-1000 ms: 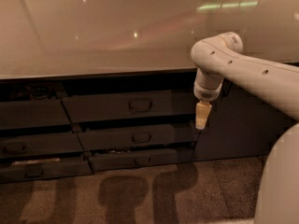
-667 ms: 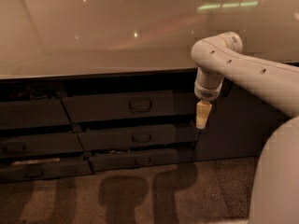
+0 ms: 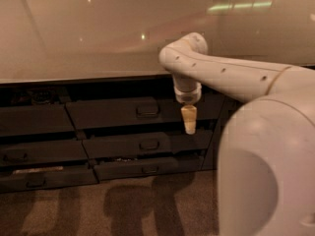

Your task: Open top drawer

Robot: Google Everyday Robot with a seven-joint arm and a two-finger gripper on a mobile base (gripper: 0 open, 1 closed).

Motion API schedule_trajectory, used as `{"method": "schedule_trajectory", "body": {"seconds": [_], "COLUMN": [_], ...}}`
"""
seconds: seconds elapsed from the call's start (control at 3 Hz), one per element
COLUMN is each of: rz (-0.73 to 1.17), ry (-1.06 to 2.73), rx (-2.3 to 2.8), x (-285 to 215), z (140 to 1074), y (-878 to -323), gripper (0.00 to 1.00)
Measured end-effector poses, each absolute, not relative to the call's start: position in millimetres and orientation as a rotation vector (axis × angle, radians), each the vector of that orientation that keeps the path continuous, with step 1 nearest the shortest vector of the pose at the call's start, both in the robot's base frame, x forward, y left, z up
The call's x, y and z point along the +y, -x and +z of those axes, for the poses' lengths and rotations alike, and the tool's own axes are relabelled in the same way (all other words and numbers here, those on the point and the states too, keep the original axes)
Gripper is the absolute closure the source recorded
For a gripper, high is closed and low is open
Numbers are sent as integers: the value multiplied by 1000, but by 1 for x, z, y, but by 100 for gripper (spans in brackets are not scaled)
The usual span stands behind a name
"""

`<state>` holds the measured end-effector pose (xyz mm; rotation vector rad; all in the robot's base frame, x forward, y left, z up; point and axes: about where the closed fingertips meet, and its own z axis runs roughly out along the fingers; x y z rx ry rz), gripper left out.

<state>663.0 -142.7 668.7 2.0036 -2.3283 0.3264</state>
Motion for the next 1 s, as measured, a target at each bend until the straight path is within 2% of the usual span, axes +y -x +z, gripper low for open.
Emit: {"method": "schedule_trajectory", "body": {"seconds": [0.33,1.0], "rz": [356,375], "ry": [-2044,-2070], "rx": [-2239,-2178], "x": [-114,-94], "z": [665,662], "y": [-667,-667], "gripper": [0,0]}}
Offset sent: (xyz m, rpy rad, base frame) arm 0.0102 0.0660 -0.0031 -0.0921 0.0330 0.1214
